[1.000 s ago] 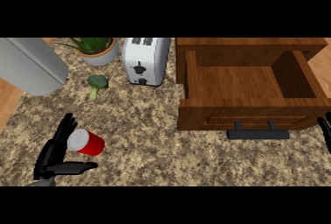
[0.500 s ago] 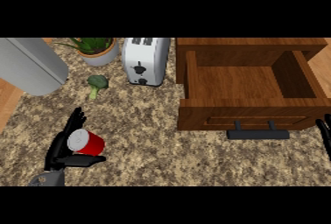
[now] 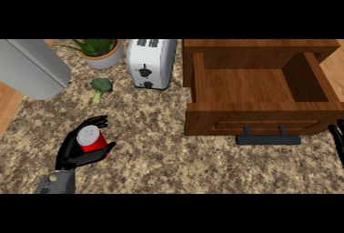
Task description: Pick up the can, place it into the drawer and close the drawer
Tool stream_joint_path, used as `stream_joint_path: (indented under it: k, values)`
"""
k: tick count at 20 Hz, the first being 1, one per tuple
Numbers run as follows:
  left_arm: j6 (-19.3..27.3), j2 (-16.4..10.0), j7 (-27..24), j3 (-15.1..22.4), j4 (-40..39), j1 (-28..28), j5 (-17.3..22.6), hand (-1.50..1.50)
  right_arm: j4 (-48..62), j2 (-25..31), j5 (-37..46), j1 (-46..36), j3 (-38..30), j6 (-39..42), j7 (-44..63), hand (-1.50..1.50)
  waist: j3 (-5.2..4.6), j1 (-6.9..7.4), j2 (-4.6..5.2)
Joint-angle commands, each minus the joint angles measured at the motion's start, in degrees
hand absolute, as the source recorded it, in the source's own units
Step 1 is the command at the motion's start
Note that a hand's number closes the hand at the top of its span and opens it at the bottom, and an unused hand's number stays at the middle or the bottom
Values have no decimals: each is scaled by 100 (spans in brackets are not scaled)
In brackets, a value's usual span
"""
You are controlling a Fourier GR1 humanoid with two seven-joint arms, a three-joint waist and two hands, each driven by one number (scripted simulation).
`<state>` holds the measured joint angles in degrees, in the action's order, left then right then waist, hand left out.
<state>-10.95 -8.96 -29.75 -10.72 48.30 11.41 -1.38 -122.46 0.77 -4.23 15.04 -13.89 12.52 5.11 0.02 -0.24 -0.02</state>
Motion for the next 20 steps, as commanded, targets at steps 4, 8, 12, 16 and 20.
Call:
stream_joint_path:
  k: [4,8,12,16,20]
  values:
    - [-174,189,366,98,399,49,300,150,-225,-72,232,-170,373,-430,255,-150,-3,15,-1]
    - [-205,307,487,239,658,29,344,150,-486,175,-562,190,-395,149,313,-150,-2,-3,-6]
    - [644,374,917,-182,919,255,524,150,-412,-73,-134,69,11,-75,281,-150,-2,11,-2]
    - [873,394,756,-319,1009,178,662,150,-493,-73,-57,423,113,40,-26,-150,-2,2,-4]
    - [895,566,803,30,1762,-149,606,150,-381,72,-259,-161,-206,-155,450,-150,-2,23,-4]
